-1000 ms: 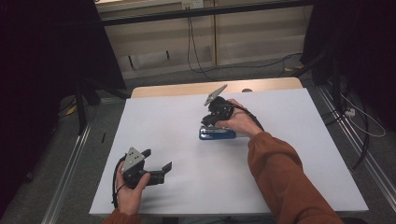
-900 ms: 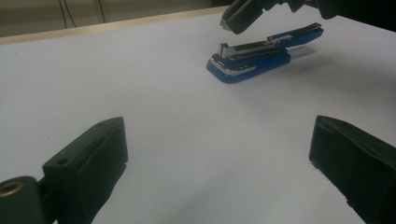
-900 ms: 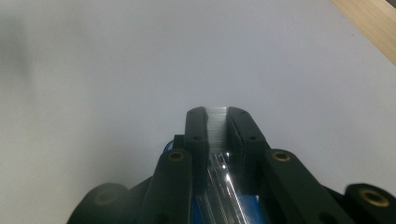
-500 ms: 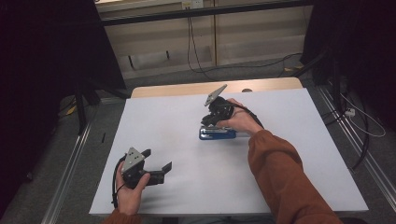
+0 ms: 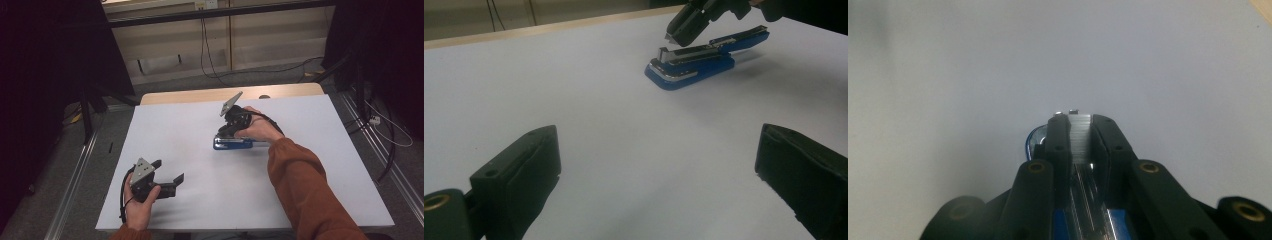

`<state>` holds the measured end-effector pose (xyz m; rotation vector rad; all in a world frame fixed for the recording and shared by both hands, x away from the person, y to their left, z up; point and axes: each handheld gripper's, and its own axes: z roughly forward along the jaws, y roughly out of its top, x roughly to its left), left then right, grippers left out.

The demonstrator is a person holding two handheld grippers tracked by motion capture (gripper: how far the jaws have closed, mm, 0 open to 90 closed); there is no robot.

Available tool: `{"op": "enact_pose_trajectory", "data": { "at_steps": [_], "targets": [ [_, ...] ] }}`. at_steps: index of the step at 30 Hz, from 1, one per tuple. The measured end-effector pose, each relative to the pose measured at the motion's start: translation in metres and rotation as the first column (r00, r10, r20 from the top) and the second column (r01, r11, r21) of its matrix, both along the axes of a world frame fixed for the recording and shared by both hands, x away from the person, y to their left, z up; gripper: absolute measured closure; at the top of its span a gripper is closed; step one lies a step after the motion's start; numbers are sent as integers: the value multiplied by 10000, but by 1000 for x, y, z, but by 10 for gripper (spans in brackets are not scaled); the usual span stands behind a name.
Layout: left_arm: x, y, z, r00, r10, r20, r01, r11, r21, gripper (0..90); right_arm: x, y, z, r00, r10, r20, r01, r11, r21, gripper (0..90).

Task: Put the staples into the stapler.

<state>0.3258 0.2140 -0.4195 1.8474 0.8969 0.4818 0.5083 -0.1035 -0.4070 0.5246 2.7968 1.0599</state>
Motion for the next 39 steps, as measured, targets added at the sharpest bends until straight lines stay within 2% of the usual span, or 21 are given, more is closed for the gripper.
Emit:
{"op": "enact_pose_trajectory", "data": {
  "at_steps": [14, 39],
  "targets": [
    [0, 0, 0, 10000, -21, -26, 21, 10000, 16, 47, 0, 3, -4, 9995, 305, 70, -302, 9991, -303, 792],
    [0, 0, 0, 10000, -50, -52, 50, 10000, 33, 47, 0, 2, -7, 9979, 632, 138, -626, 9972, -411, 792]
  ]
}}
